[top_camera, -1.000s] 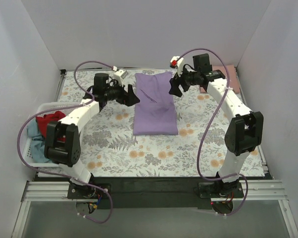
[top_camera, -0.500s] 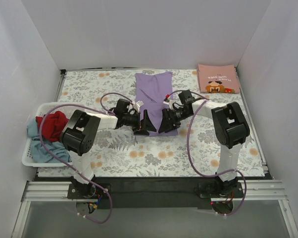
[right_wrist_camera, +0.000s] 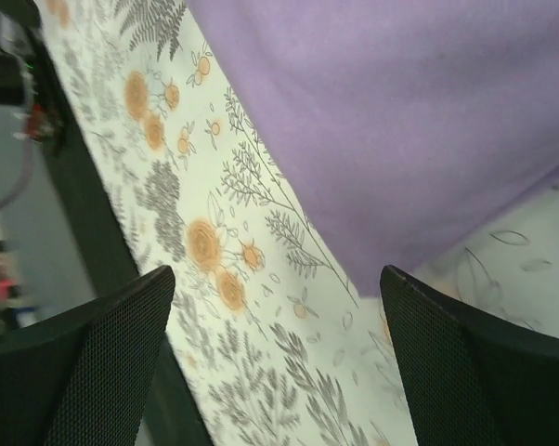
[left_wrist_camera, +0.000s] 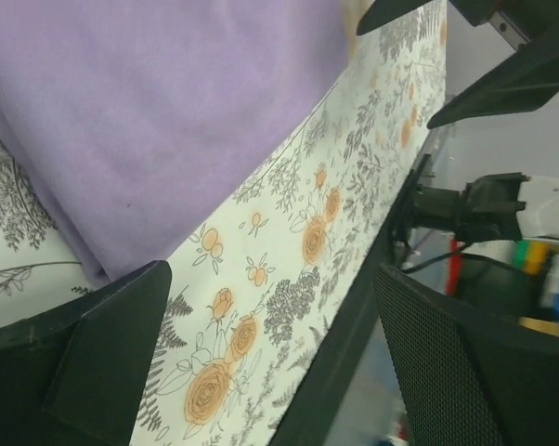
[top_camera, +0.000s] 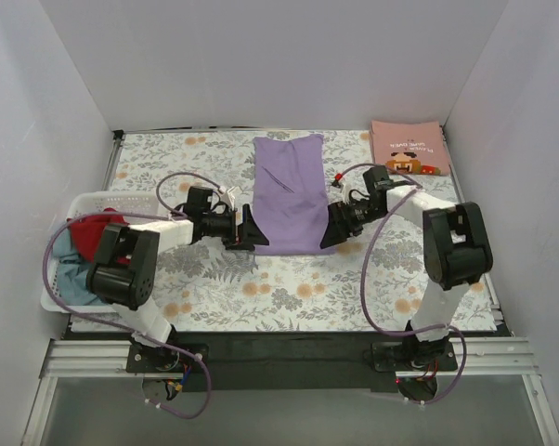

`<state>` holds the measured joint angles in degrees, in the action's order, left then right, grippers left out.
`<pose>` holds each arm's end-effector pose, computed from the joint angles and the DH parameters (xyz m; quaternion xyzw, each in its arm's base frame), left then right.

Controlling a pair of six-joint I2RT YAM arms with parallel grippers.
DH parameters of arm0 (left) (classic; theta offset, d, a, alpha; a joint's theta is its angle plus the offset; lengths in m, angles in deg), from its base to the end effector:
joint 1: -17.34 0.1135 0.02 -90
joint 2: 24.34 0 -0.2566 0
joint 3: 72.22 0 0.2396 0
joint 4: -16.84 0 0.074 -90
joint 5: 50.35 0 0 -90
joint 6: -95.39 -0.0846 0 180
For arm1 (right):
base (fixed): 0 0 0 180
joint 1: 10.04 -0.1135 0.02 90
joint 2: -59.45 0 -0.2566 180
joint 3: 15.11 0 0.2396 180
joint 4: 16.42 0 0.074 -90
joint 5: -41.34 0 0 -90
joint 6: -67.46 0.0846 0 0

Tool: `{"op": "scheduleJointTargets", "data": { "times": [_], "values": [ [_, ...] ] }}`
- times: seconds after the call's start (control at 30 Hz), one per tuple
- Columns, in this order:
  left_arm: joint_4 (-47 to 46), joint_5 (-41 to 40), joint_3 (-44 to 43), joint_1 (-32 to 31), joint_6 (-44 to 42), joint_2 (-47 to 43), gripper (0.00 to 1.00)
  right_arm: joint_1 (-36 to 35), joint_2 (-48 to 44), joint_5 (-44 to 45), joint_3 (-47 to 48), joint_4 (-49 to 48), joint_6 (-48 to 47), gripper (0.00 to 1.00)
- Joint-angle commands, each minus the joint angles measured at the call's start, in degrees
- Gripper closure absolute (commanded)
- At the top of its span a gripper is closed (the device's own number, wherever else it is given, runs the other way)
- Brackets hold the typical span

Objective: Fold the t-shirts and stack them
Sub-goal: Fold the tshirt

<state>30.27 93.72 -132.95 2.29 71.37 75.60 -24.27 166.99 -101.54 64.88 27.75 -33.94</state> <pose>0.2960 -0.1505 0.1165 0.2314 -0.8244 0.5127 0.0628 0.3217 0.1512 0.1286 -0.2650 0.8463 0.4430 0.1313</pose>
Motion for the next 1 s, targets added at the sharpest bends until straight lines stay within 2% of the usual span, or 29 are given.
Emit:
{"op": "scheduleJointTargets", "data": {
  "times": [0.0,0.1,0.13,0.2,0.23,0.27,0.37,0.47,0.67,0.8,0.97],
  "values": [
    [12.20,-6.51,-5.08,0.46,-23.68,-10.98,0.10,-0.70,-14.42,11.79,1.58,7.95,-20.91,0.02],
    [17.57,-6.78,-5.62,0.20,-39.38,-17.05,0.10,-2.28,-20.25,21.99,-0.80,4.53,-32.61,0.04],
    [18.45,-7.04,-5.10,-0.15,-48.92,-17.84,0.11,-3.50,-20.97,23.77,-2.63,2.78,-34.46,0.06],
    [18.81,-9.40,-3.52,-2.61,-55.75,-19.52,0.21,-5.00,-21.85,27.37,-4.32,-1.18,-38.58,0.12],
    [18.73,-11.68,-1.94,-3.75,-60.04,-19.87,0.33,-7.18,-22.38,28.44,-5.98,-2.50,-39.66,0.14],
    [16.55,-13.35,-0.53,-6.37,-65.65,-20.31,0.40,-8.60,-22.47,29.49,-6.78,-4.77,-40.97,0.17],
    [11.98,-16.70,3.78,-9.81,-75.07,-21.28,0.55,-13.78,-22.38,32.66,-9.67,-7.16,-43.97,0.25],
    [9.42,-17.85,5.37,-11.49,-78.71,-19.44,0.64,-16.96,-21.16,33.72,-11.61,-9.19,-44.32,0.28],
    [1.43,-20.39,7.30,-12.37,-81.53,-12.59,0.65,-18.45,-17.64,36.79,-14.78,-14.72,-44.76,0.33],
    [1.41,-21.19,6.51,-12.37,-84.69,-8.72,0.64,-18.46,-15.62,38.38,-16.01,-16.92,-45.29,0.35],
    [-0.69,-23.56,5.98,-12.46,-86.28,-5.55,0.64,-18.54,-13.77,39.70,-18.12,-18.06,-46.96,0.43]
  ]
}}
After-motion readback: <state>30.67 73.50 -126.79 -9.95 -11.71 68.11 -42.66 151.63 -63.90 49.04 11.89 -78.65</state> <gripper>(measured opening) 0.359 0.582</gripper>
